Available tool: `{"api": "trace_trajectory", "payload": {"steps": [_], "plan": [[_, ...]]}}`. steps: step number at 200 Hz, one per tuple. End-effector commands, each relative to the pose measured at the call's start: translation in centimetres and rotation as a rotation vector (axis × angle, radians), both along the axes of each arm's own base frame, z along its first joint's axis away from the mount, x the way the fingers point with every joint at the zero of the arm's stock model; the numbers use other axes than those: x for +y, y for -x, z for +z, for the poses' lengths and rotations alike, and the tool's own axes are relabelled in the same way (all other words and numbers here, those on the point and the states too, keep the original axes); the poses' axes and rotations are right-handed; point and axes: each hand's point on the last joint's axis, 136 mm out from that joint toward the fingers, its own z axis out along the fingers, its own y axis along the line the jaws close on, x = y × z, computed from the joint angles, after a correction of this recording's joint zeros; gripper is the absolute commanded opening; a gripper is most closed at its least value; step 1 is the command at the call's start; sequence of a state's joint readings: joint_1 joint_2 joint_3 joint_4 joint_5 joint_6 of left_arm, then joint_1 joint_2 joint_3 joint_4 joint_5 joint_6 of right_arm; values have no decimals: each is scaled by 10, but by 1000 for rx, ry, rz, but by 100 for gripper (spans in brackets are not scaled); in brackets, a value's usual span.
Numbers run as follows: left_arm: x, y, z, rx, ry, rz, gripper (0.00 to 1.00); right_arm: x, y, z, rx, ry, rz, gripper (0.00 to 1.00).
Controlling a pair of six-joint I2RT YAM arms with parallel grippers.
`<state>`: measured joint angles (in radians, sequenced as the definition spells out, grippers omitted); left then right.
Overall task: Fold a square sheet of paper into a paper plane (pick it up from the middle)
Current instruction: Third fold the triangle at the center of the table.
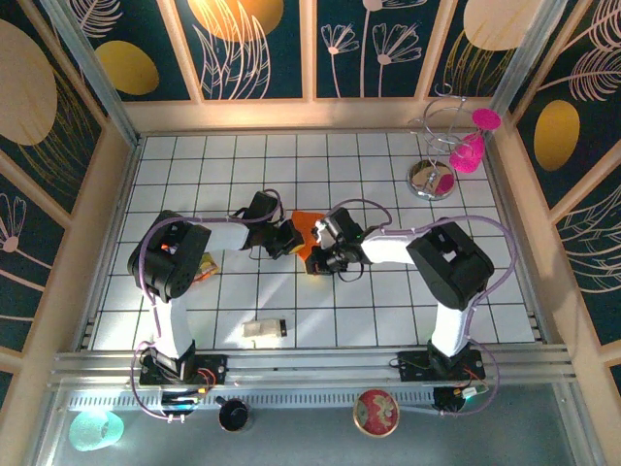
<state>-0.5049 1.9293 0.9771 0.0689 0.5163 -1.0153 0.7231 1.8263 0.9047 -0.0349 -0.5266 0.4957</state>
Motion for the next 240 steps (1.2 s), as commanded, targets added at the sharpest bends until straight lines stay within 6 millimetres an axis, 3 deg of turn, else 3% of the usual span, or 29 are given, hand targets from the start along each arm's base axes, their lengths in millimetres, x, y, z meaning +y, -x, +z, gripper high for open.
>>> {"api": "trace_trajectory", "payload": {"steps": [1,32,60,81,103,159,203,240], "plan": [[18,15,-39,93,-98,28,8,-16,32,-9,76,44,37,0],[16,13,-37,87,-91,25,8,-17,30,1,47,20,30,0],[14,11,-31,76,-77,23,8,-6,-5,42,-80,-68,-32,0],[13,9,-26,66,-68,22,8,-5,-29,52,-137,-71,-93,0],[11,9,-22,62,-54,19,8,-3,-39,37,-121,-25,-111,0],[3,5,-7,36,-6,11,9,2,-37,14,-86,24,-89,0],[-9,-14,34,-84,64,-15,10,-9,-29,-9,-48,109,-87,0],[-7,-11,37,-138,31,-73,12,-15,-29,-16,-40,158,-95,0]]}}
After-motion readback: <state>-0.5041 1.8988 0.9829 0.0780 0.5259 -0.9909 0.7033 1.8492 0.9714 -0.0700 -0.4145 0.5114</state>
